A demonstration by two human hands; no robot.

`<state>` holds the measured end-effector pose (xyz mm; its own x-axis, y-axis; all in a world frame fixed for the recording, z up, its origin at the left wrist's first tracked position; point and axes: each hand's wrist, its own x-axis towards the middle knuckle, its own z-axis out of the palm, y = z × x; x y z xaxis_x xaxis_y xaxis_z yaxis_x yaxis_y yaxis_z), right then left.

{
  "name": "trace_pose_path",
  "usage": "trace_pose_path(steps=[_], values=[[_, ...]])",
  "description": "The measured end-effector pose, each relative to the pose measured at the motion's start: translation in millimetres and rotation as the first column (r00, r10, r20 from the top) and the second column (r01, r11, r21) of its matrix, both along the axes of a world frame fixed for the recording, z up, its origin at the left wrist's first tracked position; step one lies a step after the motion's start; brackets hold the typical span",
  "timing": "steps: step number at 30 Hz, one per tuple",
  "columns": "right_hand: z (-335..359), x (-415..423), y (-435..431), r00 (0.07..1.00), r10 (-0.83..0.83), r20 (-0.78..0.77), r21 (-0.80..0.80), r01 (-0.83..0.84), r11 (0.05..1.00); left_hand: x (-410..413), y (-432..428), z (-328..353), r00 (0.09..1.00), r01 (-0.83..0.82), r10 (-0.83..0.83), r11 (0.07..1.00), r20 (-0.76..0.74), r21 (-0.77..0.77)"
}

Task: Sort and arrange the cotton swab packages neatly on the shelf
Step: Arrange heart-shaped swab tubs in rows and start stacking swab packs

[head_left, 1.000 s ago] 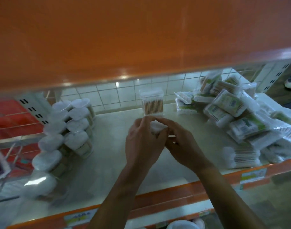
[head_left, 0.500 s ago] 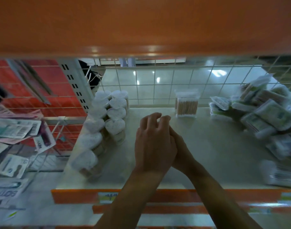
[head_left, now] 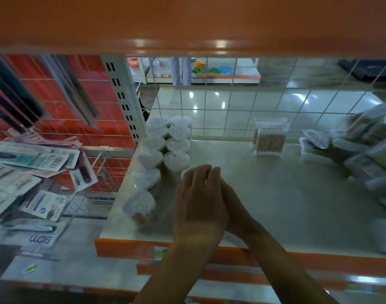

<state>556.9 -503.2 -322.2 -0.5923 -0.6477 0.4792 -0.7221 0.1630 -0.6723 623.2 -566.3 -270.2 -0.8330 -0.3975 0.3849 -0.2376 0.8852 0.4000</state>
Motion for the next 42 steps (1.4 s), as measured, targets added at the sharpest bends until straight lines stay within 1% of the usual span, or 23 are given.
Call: trace_pose_path(steps=[1, 2, 4, 5, 6, 7, 12, 14, 17, 19, 21, 24, 27, 37, 42], values=[[-4, 1, -2, 0.987, 0.083, 0.135, -0.068, -0.074, 0.995, 5, -5, -2, 1.000, -0.017, 0.018, 1.000, 0.023, -0.018], [-4, 1, -6, 0.949, 0.107, 0.296, -0.084, -0.086, 0.993, 10, -9, -4, 0.999, -0.029, 0.030, 0.999, 0.040, -0.029], [-1, 3, -10, 0.916, 0.115, 0.385, -0.091, -0.087, 0.992, 21, -20, -8, 0.996, -0.056, 0.060, 0.997, 0.065, -0.055], [-2, 3, -11, 0.909, 0.150, 0.388, -0.126, -0.109, 0.986, 26, -24, -10, 0.993, -0.079, 0.085, 0.994, 0.079, -0.076], [-1, 5, -12, 0.920, 0.158, 0.358, -0.132, -0.118, 0.984, 30, -27, -11, 0.991, -0.089, 0.098, 0.991, 0.095, -0.100], [-2, 6, -14, 0.918, 0.167, 0.360, -0.146, -0.121, 0.982, 33, -30, -12, 0.989, -0.091, 0.104, 0.989, 0.103, -0.117], [-6, 9, -23, 0.926, 0.188, 0.329, -0.131, -0.152, 0.980, 40, -39, -16, 0.986, -0.076, 0.100, 0.982, 0.133, -0.174], [-7, 7, -26, 0.942, 0.155, 0.297, -0.112, -0.127, 0.985, 40, -41, -16, 0.985, -0.068, 0.096, 0.981, 0.145, -0.184], [-8, 4, -27, 0.966, 0.042, 0.257, -0.099, -0.017, 0.995, 40, -42, -15, 0.987, -0.069, 0.094, 0.980, 0.132, -0.187], [-11, 3, -28, 0.972, -0.004, 0.233, -0.093, 0.026, 0.995, 39, -42, -16, 0.988, -0.077, 0.101, 0.979, 0.119, -0.187], [-12, 4, -28, 0.978, -0.010, 0.208, -0.083, 0.028, 0.996, 37, -43, -16, 0.988, -0.074, 0.097, 0.978, 0.116, -0.193], [-12, 8, -30, 0.992, 0.012, 0.129, -0.072, -0.002, 0.997, 35, -43, -16, 0.986, -0.061, 0.087, 0.981, 0.139, -0.184], [-13, 10, -33, 0.997, -0.015, 0.082, -0.075, 0.021, 0.997, 34, -43, -17, 0.985, -0.043, 0.072, 0.982, 0.155, -0.185], [-15, 11, -40, 0.986, -0.024, 0.163, -0.094, 0.040, 0.995, 31, -43, -15, 0.978, -0.074, 0.107, 0.981, 0.179, -0.178], [-14, 12, -41, 0.986, -0.045, 0.162, -0.088, 0.060, 0.994, 31, -42, -14, 0.972, -0.095, 0.133, 0.977, 0.195, -0.190]])
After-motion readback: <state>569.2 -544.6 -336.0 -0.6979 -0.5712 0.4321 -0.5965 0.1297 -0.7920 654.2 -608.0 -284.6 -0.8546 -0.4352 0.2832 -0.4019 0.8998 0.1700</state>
